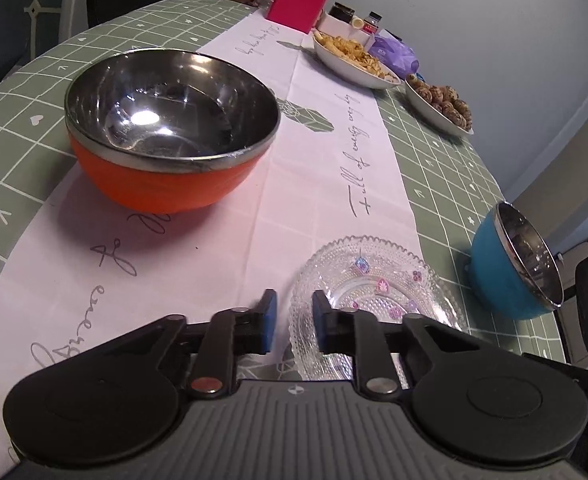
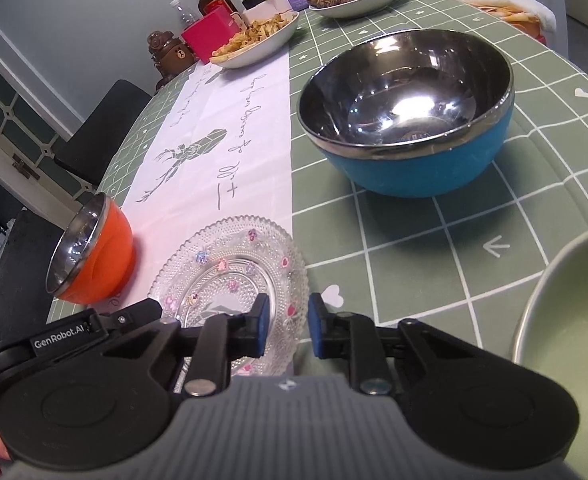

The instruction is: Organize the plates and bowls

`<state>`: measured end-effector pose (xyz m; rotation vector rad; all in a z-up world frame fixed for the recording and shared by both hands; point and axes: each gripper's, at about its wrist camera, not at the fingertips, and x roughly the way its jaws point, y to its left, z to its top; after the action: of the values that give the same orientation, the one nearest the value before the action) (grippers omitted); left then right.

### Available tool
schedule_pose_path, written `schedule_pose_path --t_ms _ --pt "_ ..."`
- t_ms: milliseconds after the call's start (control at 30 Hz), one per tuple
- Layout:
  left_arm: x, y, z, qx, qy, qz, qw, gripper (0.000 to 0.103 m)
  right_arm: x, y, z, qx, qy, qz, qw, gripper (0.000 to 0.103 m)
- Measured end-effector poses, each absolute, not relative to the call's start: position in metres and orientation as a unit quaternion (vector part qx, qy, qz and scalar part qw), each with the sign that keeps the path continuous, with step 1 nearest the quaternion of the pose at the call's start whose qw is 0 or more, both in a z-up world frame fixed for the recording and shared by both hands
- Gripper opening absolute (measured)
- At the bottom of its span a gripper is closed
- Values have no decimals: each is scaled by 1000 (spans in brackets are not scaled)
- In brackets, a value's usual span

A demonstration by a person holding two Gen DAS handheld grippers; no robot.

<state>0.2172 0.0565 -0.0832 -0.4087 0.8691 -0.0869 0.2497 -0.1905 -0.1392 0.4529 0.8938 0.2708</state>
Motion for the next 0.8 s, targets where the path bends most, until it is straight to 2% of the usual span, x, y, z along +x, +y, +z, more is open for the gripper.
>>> schedule_pose_path --t_ms 67,133,533,800 --pt "216 55 -83 -196 418 -40 886 14 250 -192 -140 218 430 128 867 9" --pt "214 53 -82 -189 416 -36 889 14 250 -193 -140 222 431 131 865 8" --pt "194 55 -64 -176 398 -41 899 11 242 -194 -131 227 423 147 865 8" --pt "155 69 -33 -179 384 -42 905 10 209 -190 -107 232 410 182 863 8"
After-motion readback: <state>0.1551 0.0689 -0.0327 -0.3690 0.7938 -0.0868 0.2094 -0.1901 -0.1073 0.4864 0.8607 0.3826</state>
